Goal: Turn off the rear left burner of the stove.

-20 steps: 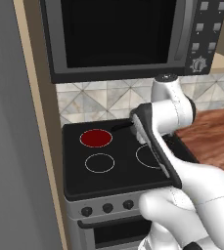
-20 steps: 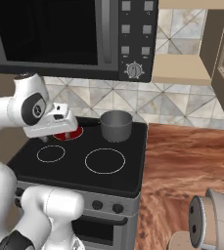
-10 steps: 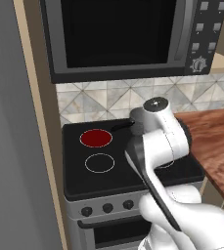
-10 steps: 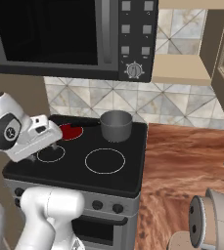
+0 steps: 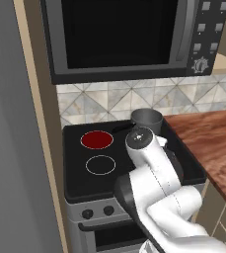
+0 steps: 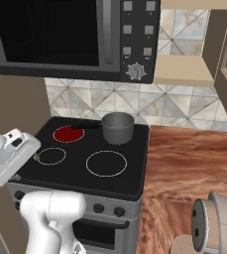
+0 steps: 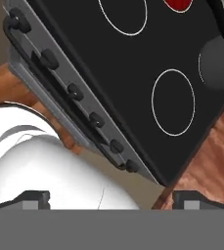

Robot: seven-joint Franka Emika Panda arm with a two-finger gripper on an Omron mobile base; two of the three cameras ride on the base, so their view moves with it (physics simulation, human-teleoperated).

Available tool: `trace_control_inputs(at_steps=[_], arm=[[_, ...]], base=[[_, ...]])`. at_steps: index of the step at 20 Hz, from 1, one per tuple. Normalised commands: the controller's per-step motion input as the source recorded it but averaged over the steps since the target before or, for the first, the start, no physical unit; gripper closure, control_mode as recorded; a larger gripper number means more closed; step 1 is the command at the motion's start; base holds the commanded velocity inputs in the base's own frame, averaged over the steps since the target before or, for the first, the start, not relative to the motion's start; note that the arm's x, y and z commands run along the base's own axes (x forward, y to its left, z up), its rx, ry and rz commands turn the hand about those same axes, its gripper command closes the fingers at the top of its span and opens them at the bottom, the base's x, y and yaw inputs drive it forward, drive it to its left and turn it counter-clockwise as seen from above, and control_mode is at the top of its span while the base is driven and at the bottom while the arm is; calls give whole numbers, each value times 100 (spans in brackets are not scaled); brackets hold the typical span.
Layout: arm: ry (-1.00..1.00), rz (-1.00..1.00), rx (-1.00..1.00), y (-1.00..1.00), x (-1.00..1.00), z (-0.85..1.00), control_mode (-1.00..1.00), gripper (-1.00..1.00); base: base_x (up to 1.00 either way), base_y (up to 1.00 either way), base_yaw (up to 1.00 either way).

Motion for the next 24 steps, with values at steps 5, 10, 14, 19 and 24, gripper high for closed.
trace_control_inputs(at_steps=[5, 10, 14, 19, 24], arm=[[0, 23, -19, 32, -23, -23, -100, -100], [2, 22, -19, 28, -6, -29, -100, -100], [2, 25, -20, 23, -4, -37, -100, -100], [0, 26, -13, 8, -19, -27, -100, -100], [0, 25, -8, 11, -17, -22, -100, -100]], base=[[0, 0, 0], [0, 0, 0], [0, 0, 0], [0, 0, 0], [0, 0, 0]])
